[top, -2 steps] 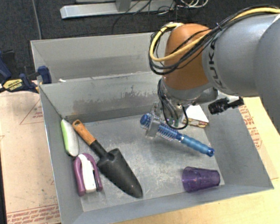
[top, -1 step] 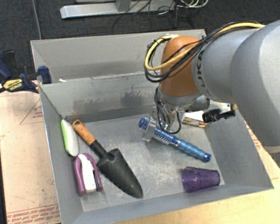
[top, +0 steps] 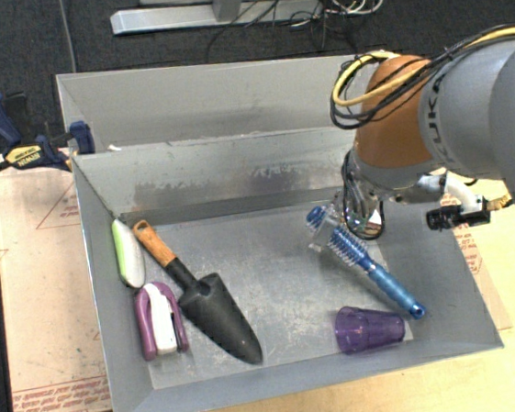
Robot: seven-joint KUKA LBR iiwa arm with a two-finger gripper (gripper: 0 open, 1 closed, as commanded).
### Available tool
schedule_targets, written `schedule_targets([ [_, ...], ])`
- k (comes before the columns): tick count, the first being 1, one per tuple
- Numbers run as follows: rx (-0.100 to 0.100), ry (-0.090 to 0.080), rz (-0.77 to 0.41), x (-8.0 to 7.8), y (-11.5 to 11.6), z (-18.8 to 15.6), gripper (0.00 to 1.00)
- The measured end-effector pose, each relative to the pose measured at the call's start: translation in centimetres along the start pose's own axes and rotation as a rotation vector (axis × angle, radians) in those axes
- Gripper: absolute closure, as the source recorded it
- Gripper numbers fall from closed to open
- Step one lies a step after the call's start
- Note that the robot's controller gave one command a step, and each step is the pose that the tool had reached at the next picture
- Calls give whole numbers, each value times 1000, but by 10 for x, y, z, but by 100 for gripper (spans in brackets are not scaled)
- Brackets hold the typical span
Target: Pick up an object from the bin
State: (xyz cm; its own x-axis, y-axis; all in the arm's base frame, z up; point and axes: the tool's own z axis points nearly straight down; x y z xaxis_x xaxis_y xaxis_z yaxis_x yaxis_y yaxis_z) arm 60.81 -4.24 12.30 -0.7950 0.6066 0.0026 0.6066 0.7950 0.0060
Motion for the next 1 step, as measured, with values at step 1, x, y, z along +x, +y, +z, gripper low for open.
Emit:
schedule_targets([
  [1,1,8,-197,-9,1,56,100],
])
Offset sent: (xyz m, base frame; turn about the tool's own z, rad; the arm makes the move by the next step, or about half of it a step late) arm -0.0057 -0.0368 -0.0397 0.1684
